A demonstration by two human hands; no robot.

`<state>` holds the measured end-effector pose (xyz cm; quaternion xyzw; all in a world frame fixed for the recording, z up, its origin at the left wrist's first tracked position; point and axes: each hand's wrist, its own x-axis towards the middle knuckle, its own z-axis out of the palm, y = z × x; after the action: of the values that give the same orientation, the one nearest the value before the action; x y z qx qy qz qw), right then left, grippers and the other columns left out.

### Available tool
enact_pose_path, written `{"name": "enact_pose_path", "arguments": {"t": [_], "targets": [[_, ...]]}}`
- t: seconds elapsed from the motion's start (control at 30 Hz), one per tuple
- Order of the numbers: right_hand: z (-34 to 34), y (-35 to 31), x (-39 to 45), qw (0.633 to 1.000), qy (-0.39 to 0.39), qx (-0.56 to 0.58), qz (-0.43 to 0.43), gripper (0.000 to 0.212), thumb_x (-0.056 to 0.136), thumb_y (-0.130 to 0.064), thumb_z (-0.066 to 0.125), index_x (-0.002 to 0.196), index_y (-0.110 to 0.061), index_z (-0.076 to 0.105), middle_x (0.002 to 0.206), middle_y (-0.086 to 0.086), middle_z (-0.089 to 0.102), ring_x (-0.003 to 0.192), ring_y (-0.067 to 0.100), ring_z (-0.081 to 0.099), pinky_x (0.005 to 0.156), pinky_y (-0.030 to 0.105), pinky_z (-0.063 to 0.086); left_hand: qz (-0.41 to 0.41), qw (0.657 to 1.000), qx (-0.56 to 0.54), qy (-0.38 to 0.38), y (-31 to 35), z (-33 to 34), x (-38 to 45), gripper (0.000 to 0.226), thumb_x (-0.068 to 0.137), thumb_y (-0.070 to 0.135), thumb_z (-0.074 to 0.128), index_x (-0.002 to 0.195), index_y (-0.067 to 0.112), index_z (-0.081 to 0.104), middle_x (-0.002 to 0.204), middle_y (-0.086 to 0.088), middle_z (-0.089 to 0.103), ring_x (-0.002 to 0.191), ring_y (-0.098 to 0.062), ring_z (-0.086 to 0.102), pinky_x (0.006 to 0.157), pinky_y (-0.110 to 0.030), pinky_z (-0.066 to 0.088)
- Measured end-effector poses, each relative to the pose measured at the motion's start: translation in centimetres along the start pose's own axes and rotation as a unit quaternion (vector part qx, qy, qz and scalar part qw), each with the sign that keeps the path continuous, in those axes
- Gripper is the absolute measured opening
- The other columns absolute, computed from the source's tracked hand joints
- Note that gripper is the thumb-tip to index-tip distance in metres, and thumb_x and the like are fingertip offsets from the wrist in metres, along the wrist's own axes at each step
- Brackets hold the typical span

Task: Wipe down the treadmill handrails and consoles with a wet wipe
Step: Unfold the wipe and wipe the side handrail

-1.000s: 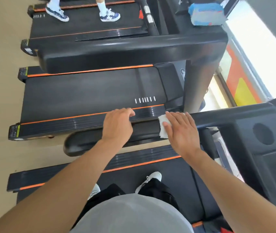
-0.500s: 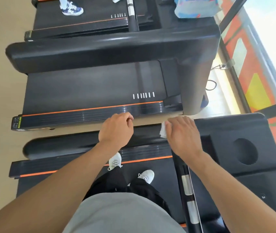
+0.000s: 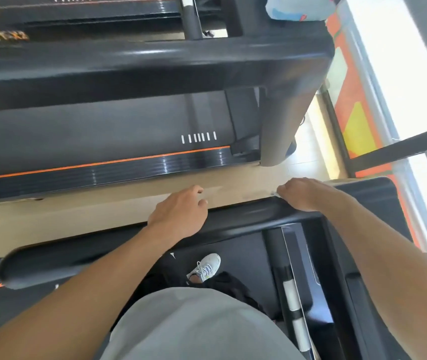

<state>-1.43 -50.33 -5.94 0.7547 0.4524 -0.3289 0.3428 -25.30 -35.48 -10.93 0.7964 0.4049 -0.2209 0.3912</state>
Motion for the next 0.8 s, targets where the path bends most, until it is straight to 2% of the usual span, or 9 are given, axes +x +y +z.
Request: {"name": "enact_pose_path", "arguments": {"t": [0.1,0.23,0.3,0.4,0.47,0.57,0.63,0.7,0.8], "targets": [[-1.1,-4.5,1.0,0.998,-0.029,0.013,-0.047,0.030,0.110,-0.025,0.030,0.122,-0.010,0.052,0.130,0.018,0.057,0.115,0.038,0.057,0.091,0.040,0.043,0.014,1.000,0.000,-0.028,-0.1,0.0,0.5,0.046,0.100,0.042,0.031,0.146,0.041,0.037,0.143,0.007,0.055,0.121,-0.028,0.056,0.099,-0.045,0.046],[-2.4,-11.7,-0.3,0.989,0.050,-0.002,-0.138,0.024,0.107,-0.016,0.035,0.122,-0.006,0.051,0.120,0.018,0.061,0.110,0.040,0.060,0.087,0.043,0.044,0.041,0.998,-0.018,-0.051,-0.2,-0.2,1.1,0.050,0.101,0.032,0.034,0.151,0.036,0.031,0.144,0.002,0.054,0.121,-0.028,0.056,0.100,-0.046,0.046],[-2.7,-11.9,-0.6,0.987,0.034,0.020,-0.155,0.028,0.108,-0.019,0.033,0.126,-0.007,0.050,0.124,0.017,0.061,0.112,0.039,0.059,0.090,0.044,0.044,0.049,0.997,-0.019,-0.063,-0.2,-0.3,1.3,0.050,0.102,0.029,0.035,0.151,0.034,0.032,0.143,0.000,0.055,0.120,-0.028,0.056,0.099,-0.044,0.046],[-3.2,-8.1,0.4,0.990,-0.073,0.111,-0.044,0.047,0.109,-0.037,0.025,0.139,-0.015,0.053,0.149,0.014,0.051,0.131,0.035,0.049,0.106,0.044,0.039,0.043,0.995,-0.019,-0.088,-0.2,-0.3,1.7,0.046,0.103,0.034,0.033,0.148,0.033,0.040,0.148,0.000,0.052,0.127,-0.028,0.053,0.103,-0.041,0.043],[-3.5,-4.8,0.9,0.985,-0.128,0.114,0.028,0.049,0.110,-0.037,0.024,0.144,-0.011,0.049,0.156,0.015,0.043,0.138,0.034,0.044,0.112,0.043,0.035,0.042,0.993,-0.021,-0.107,-0.1,-0.3,1.8,0.043,0.104,0.037,0.032,0.144,0.031,0.046,0.148,0.000,0.052,0.130,-0.027,0.051,0.104,-0.040,0.040],[-3.6,-2.7,1.0,0.978,-0.155,0.114,0.077,0.050,0.111,-0.033,0.024,0.151,-0.008,0.041,0.160,0.013,0.038,0.143,0.033,0.039,0.112,0.041,0.031,0.054,0.991,-0.014,-0.118,-0.1,-0.5,2.1,0.040,0.104,0.039,0.032,0.136,0.030,0.054,0.145,0.000,0.055,0.129,-0.027,0.051,0.107,-0.042,0.040],[-3.7,-4.2,0.6,0.982,-0.130,0.123,0.058,0.053,0.109,-0.037,0.022,0.149,-0.009,0.042,0.158,0.014,0.040,0.141,0.034,0.042,0.111,0.043,0.033,0.058,0.991,-0.008,-0.117,-0.1,-0.5,2.3,0.040,0.104,0.039,0.032,0.135,0.030,0.057,0.145,0.001,0.055,0.129,-0.027,0.051,0.109,-0.043,0.040],[-2.8,-7.4,-0.8,0.991,-0.054,0.119,0.005,0.047,0.107,-0.035,0.025,0.136,-0.011,0.052,0.144,0.015,0.054,0.129,0.037,0.052,0.101,0.043,0.040,0.063,0.992,-0.005,-0.111,-0.1,-0.5,2.3,0.040,0.104,0.037,0.032,0.133,0.030,0.058,0.144,0.001,0.056,0.128,-0.026,0.052,0.109,-0.042,0.041],[0.1,-12.1,-3.2,0.971,0.201,0.110,-0.074,0.036,0.107,-0.030,0.028,0.110,-0.016,0.061,0.110,0.005,0.069,0.104,0.033,0.064,0.093,0.041,0.044,0.077,0.994,0.015,-0.075,0.2,-0.5,2.0,0.037,0.106,0.034,0.033,0.134,0.030,0.058,0.142,0.001,0.057,0.124,-0.023,0.054,0.103,-0.036,0.043]]}}
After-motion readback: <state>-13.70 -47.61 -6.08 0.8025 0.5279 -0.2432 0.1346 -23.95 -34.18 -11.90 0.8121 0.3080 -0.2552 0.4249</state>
